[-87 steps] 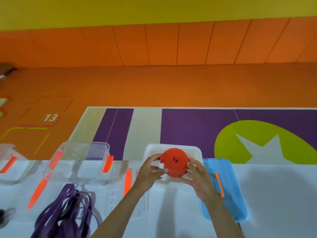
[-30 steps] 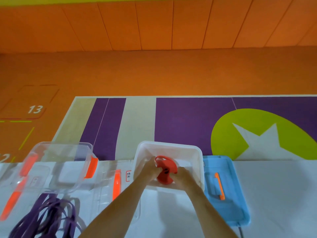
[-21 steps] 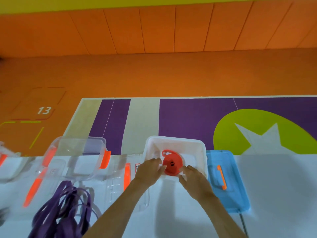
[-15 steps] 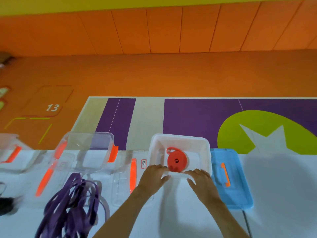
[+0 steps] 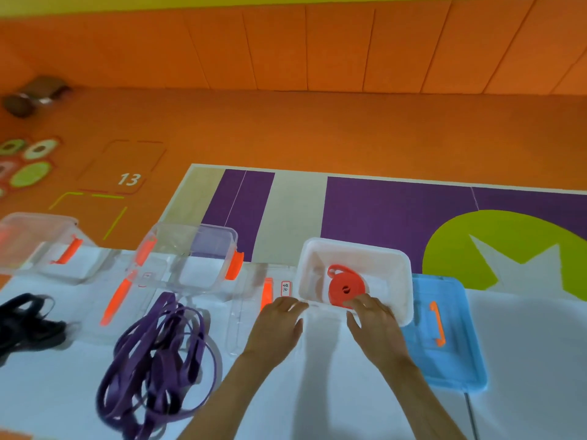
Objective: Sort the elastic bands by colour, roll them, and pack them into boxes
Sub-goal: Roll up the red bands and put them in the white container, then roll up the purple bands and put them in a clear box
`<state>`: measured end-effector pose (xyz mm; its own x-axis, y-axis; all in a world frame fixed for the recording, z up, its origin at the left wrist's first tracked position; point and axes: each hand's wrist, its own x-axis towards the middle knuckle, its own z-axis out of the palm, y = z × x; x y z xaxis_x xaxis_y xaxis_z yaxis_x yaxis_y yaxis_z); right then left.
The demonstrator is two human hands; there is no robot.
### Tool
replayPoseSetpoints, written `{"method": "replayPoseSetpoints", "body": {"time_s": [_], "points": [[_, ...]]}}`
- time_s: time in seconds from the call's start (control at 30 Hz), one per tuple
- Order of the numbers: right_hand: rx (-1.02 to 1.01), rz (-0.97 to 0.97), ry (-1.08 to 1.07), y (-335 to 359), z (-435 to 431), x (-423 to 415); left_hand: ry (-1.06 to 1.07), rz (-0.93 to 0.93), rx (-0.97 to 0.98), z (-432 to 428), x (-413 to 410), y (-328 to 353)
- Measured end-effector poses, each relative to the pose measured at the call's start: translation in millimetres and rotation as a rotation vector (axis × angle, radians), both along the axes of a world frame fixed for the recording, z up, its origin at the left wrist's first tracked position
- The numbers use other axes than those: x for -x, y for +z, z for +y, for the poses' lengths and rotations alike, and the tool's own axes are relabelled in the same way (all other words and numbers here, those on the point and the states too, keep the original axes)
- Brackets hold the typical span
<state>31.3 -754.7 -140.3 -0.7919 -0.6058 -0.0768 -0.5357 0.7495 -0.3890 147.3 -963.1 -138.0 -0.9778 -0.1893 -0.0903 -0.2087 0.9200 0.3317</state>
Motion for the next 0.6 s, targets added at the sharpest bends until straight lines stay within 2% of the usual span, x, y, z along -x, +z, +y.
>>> {"method": "replayPoseSetpoints", "body": {"time_s": [0.2,0.3,0.43,0.5,0.6], "points": [[0.089,0.06,0.129,22.6,-63.2,-46.8,0.271,-0.125,0.014,-46.1,-97.7,11.1],[0.012,-0.029,0.252,15.8,-95.2,-75.0,0.33,-0.17,0.016,-67.7,-141.6,13.2],[-0.075,-0.136,0.303,-2.4,-136.9,-114.9,0.423,-0.222,-0.005,-107.9,-191.0,7.8],[-0.123,-0.2,0.306,-16.5,-158.0,-137.8,0.476,-0.206,-0.052,-134.5,-213.6,-0.3],[-0.218,-0.366,0.273,-42.6,-183.0,-169.9,0.67,-0.096,-0.261,-177.7,-238.3,-15.2]]}}
